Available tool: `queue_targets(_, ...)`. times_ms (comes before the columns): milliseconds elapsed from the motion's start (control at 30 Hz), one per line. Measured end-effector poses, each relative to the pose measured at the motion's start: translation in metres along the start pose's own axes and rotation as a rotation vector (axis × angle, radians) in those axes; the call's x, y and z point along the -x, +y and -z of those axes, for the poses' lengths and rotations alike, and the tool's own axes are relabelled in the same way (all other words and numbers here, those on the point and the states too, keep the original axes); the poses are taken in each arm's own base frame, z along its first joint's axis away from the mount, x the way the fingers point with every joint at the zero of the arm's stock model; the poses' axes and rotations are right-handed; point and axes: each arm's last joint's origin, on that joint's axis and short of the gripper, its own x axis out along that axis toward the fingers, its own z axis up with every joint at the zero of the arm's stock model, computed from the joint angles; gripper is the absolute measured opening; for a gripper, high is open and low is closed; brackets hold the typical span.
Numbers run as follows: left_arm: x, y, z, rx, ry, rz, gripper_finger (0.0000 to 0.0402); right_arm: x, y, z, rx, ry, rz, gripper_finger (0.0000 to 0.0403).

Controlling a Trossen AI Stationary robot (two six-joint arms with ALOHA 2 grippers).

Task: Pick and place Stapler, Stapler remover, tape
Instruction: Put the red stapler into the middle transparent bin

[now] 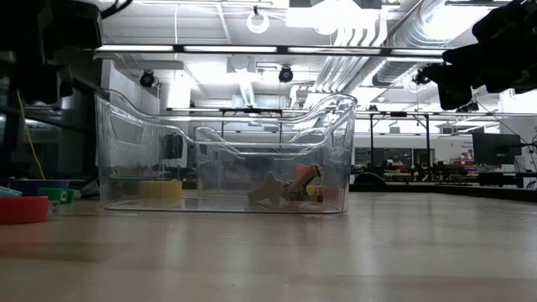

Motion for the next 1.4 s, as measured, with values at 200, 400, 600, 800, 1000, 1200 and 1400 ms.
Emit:
queue_targets(200, -0.016, -0.018, 0.006, 0.004, 0.054, -0.078, 0.0231, 0.0, 0.0, 0.0, 0.0, 0.0, 0.0, 0.0177)
queue_targets(400, -0.039, -0.03, 0.02, 0.044, 0.115, -0.153, 0.0231, 0.0, 0.0, 0.0, 0.0, 0.0, 0.0, 0.0177)
queue_targets(600, -0.071, -0.045, 0.03, 0.088, 0.118, -0.171, 0.0231, 0.0, 0.0, 0.0, 0.0, 0.0, 0.0, 0.0177)
queue_targets(800, -0.092, -0.065, 0.021, 0.131, 0.028, -0.249, 0.0231, 0.0, 0.0, 0.0, 0.0, 0.0, 0.0, 0.0177)
queue_targets(1000, -0.112, -0.082, 0.014, 0.113, 0.032, -0.352, 0.0231, 0.0, 0.0, 0.0, 0.0, 0.0, 0.0, 0.0177)
queue_targets(1200, -0.132, -0.093, 0.025, 0.088, -0.033, -0.415, 0.0231, 0.0, 0.0, 0.0, 0.0, 0.0, 0.0, 0.0177)
queue_targets(1400, -0.136, -0.099, 0.046, 0.041, -0.161, -0.452, 0.0231, 0.0, 0.0, 0.0, 0.0, 0.0, -0.001, 0.0177)
